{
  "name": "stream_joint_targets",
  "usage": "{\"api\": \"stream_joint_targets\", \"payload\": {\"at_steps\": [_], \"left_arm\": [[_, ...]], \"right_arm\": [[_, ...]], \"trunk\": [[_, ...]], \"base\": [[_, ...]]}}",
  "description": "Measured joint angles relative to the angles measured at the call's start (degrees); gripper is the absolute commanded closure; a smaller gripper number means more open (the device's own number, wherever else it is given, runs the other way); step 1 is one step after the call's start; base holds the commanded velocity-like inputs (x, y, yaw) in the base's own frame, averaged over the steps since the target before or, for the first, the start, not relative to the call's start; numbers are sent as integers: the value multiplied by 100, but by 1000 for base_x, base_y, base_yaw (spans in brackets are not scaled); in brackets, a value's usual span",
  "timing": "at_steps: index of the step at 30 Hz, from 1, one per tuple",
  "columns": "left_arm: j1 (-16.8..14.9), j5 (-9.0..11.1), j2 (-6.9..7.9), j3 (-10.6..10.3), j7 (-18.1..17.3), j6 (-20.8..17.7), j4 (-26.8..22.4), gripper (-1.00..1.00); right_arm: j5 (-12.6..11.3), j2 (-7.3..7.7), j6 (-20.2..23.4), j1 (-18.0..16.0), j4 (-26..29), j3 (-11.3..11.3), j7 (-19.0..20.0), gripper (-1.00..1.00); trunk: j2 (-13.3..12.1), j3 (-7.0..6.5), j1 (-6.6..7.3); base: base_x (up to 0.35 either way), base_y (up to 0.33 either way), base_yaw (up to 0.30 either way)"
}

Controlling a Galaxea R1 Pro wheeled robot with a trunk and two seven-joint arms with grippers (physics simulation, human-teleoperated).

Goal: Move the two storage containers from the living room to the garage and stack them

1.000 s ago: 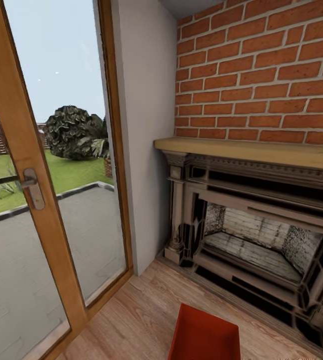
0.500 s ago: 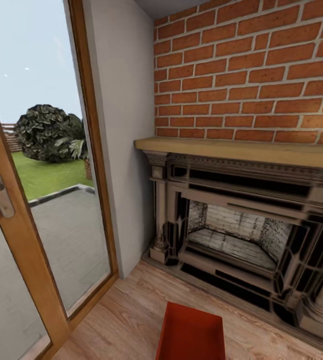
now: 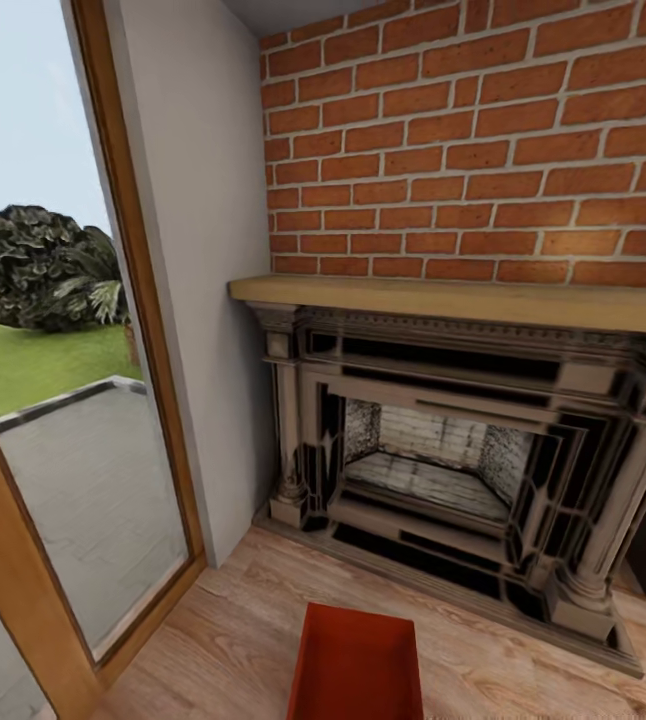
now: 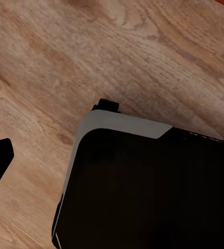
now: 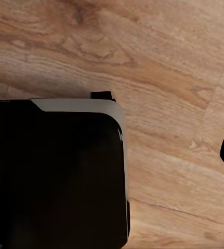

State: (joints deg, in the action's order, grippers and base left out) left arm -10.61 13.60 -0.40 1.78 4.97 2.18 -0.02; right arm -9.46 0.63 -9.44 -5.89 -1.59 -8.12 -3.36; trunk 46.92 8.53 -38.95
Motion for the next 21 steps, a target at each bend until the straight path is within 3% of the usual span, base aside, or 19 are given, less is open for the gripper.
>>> {"api": "stream_joint_targets", "payload": {"at_steps": [15, 21], "left_arm": [[0, 3, 6, 1, 0, 0, 0, -100], [1, 4, 7, 1, 0, 0, -2, -100]], "right_arm": [[2, 5, 7, 0, 0, 0, 1, -100], [0, 7, 10, -1, 0, 0, 4, -100]], "trunk": [[0, 0, 0], [0, 0, 0]], "base": [[0, 0, -240], [0, 0, -52]]}}
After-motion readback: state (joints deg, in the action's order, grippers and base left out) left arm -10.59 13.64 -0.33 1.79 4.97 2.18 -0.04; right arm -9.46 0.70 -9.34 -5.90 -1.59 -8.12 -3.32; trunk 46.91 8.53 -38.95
